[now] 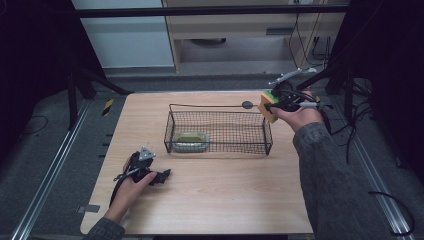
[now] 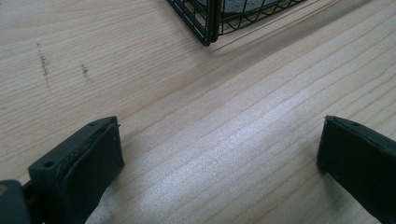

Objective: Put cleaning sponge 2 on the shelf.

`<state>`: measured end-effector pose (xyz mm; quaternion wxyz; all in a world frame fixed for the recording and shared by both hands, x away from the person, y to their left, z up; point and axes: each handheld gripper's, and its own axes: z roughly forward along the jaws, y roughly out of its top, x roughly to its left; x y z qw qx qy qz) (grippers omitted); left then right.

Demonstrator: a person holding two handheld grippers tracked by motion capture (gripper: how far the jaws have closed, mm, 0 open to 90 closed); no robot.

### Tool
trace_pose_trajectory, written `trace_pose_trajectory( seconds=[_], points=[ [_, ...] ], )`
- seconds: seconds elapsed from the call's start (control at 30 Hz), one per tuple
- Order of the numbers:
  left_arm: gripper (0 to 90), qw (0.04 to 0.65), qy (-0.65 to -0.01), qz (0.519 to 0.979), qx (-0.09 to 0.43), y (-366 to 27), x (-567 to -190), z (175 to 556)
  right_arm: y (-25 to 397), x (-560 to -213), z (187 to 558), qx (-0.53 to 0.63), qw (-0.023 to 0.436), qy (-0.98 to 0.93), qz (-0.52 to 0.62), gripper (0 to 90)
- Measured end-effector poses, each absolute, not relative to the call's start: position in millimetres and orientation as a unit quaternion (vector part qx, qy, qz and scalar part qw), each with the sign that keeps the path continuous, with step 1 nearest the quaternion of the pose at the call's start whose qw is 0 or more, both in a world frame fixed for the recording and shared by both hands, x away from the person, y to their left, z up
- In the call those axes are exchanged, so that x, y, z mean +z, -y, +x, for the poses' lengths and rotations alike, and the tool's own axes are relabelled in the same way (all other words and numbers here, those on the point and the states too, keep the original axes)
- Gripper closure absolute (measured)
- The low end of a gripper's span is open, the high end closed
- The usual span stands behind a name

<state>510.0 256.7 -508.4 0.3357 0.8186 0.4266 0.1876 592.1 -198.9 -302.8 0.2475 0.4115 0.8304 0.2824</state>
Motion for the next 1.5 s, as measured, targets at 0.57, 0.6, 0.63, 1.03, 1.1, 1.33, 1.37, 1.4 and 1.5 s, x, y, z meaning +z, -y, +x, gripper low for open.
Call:
trace_pose_trajectory(
  seconds=[0.57, 0.6, 0.63, 1.03, 1.1, 1.33, 1.37, 1.4, 1.5],
  points=[
    [0.0, 0.338, -0.426, 0.818, 0.187, -256.6, -508.6, 510.4, 183.1, -334.8, 603.2, 0.29, 0.224, -0.841, 0.398, 64.9],
    [0.0, 0.337, -0.425, 0.819, 0.187, -256.7, -508.6, 510.5, 183.1, -336.8, 604.0, 0.291, 0.223, -0.842, 0.395, 64.9],
    [0.0, 0.337, -0.425, 0.819, 0.187, -256.7, -508.6, 510.5, 182.6, -340.1, 605.1, 0.291, 0.22, -0.842, 0.397, 64.9],
    [0.0, 0.338, -0.425, 0.819, 0.187, -256.7, -508.7, 510.8, 185.0, -365.3, 619.0, 0.287, 0.207, -0.844, 0.403, 64.9],
    [0.0, 0.338, -0.425, 0.819, 0.187, -256.7, -508.7, 510.8, 185.5, -368.5, 620.4, 0.286, 0.205, -0.845, 0.403, 64.9],
    [0.0, 0.339, -0.425, 0.818, 0.187, -256.6, -508.8, 510.8, 188.0, -379.3, 624.1, 0.284, 0.201, -0.844, 0.407, 64.8],
    [0.0, 0.339, -0.425, 0.818, 0.186, -256.5, -508.8, 510.8, 188.2, -380.5, 624.1, 0.283, 0.2, -0.845, 0.408, 64.8],
    [0.0, 0.339, -0.426, 0.818, 0.186, -256.5, -508.8, 510.8, 188.7, -382.3, 624.6, 0.282, 0.202, -0.844, 0.408, 64.8],
    [0.0, 0.339, -0.425, 0.818, 0.186, -256.5, -508.8, 510.8, 190.0, -385.7, 625.2, 0.279, 0.203, -0.844, 0.41, 64.8]
  ],
)
